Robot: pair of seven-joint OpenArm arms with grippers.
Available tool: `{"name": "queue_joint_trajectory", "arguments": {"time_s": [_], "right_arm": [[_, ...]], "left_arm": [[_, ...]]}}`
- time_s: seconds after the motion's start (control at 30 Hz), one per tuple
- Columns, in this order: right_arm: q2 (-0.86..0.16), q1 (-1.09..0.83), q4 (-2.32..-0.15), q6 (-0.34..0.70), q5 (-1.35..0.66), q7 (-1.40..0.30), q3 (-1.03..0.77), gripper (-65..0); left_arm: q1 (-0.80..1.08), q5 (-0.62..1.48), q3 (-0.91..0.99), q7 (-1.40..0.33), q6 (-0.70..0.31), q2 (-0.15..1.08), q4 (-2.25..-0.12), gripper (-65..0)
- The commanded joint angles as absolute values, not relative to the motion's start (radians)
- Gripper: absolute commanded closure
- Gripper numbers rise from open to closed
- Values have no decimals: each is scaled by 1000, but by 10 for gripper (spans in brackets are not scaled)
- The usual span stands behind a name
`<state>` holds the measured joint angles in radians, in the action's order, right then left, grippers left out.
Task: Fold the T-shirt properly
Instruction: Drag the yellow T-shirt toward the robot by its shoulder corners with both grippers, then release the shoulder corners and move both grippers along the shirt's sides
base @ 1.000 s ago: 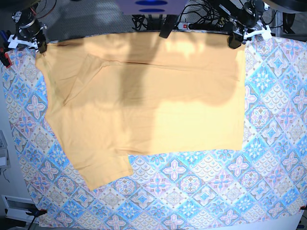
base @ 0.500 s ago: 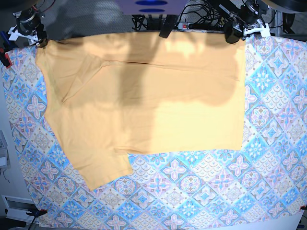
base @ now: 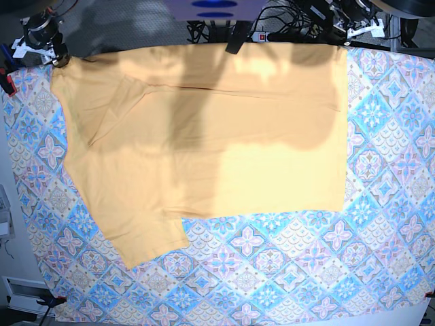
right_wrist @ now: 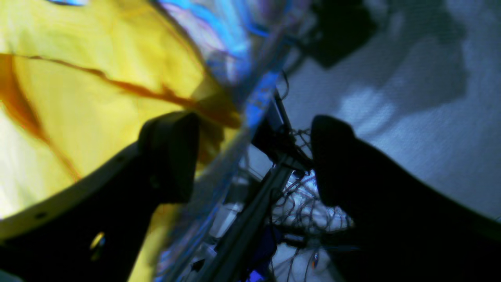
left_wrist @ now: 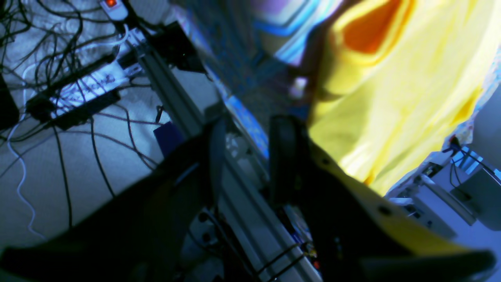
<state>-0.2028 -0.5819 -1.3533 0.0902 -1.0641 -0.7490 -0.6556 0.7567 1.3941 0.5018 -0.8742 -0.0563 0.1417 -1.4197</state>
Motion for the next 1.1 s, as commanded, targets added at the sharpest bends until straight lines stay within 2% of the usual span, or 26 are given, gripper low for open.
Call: {"name": "queue_joint_trajectory", "arguments": {"time_s": [0.0,0.2,0.5,0.83,1.07], "right_arm": [[-223,-590,-1389,101,-1078,-737,-665,-430],[-223,-604,-1465,101,-1078,-739,-707,-430],[-223,-628,-1483,101,-1079,-739,-725,-430],[-223,-628,-1647,101,-1076,-740,-716,-430],[-268,-570,-1669,101,-1075,-802,-664,-429]], "left_arm": [[773,1408,512,-885,-64,148,-1432,-182],[782,1411,512,-886,-108,148,-1432,-182],[829,1414,512,-888,-111,148,-1437,-182],[865,1419,544,-886,-140,147,-1679,-181],[789,1417,595,-888,-139,156,-1744,-181]]}}
